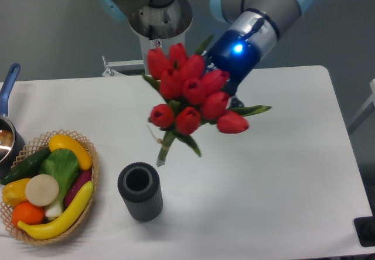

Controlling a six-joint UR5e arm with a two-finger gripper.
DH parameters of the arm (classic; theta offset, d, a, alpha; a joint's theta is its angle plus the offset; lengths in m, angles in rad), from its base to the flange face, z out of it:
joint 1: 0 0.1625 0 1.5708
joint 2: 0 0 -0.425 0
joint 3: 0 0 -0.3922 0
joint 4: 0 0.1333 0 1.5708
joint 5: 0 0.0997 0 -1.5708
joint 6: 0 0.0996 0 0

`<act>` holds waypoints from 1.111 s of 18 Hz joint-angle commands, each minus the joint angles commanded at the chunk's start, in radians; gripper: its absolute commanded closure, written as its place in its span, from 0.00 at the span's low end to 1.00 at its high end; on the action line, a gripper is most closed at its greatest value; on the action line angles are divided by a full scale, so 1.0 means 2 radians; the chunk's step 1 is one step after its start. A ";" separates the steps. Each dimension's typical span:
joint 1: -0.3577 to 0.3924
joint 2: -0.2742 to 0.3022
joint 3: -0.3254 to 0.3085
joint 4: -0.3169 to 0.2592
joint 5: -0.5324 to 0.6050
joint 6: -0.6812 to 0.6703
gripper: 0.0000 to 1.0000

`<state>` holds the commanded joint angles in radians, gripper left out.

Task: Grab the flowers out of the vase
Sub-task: 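Carry the tulips up and away from the vase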

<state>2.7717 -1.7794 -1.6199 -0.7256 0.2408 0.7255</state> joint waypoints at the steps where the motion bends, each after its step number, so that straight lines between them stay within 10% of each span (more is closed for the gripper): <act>1: 0.007 -0.002 0.002 0.000 0.002 0.001 0.55; 20: 0.058 -0.002 -0.010 0.001 0.002 0.005 0.55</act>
<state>2.8885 -1.7825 -1.6398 -0.7240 0.2454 0.7363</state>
